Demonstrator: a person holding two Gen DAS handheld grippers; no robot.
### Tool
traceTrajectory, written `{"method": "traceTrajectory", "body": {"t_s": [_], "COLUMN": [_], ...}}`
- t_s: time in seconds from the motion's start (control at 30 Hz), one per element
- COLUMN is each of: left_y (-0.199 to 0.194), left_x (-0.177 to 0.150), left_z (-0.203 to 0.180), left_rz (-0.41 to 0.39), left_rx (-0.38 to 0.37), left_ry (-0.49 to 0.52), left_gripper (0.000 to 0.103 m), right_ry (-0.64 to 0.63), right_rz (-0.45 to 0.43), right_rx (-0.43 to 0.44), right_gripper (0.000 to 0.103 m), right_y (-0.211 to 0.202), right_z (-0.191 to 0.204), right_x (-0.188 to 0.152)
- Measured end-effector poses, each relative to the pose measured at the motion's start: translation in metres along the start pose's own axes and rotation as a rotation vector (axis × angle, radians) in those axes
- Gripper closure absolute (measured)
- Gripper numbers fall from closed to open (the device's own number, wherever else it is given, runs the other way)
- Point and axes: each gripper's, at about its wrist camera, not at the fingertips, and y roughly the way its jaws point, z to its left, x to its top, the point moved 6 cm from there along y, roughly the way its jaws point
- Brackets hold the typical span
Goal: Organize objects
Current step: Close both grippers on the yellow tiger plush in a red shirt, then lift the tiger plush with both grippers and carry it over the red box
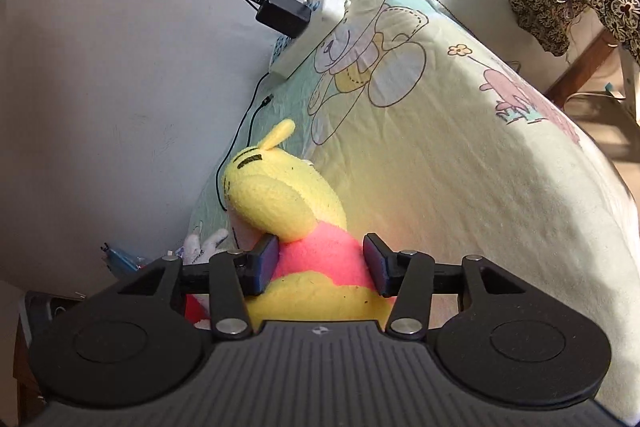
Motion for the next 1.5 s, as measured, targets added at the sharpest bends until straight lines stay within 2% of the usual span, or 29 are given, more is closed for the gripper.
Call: {"method": "traceTrajectory", "body": {"t_s": [0.1,0.27,0.43,0.73,0.97,1.2,1.5], "left_y": [0.001,-0.006,-0.022,-0.078,-0.125,-0.172,-0.235], "left_x": [-0.001,-0.007,-0.019,-0.047,-0.06,-0.07,-0.075], "left_z": [-0.007,-0.02,-0.029,-0.042,-0.036,-0.017,0.033], "left_rz": [0.006,-0.007,-0.029,-0.155,-0.264,-0.34,-0.41], "left_rx": [-0.021,-0.003,0.011,0.076,0.143,0.156,0.163], "left_ry": [0.039,0.128,0.171,0.24,0.261,0.275,0.27], "left_gripper": [0.027,0.032,0.032,0.032,0.032,0.032,0.032], "right_ry": [0.006,-0.024,-0.03,-0.048,-0.088,-0.125,-0.149], "right_rz": [0.021,0.052,0.071,0.054,0.037,0.005,-0.026], "right_rx": [0.024,0.044,0.056,0.145,0.234,0.286,0.333], "right_gripper": [0.057,0.062,0.063,0.064,0.064,0.064,0.064], "right_y": [-0.003,-0.01,-0.022,-0.048,-0.053,-0.051,-0.029], "right_z": [0.002,0.014,0.025,0.061,0.098,0.138,0.198], "right_x": [-0.003,-0.012,-0.024,-0.047,-0.063,-0.085,-0.119]}}
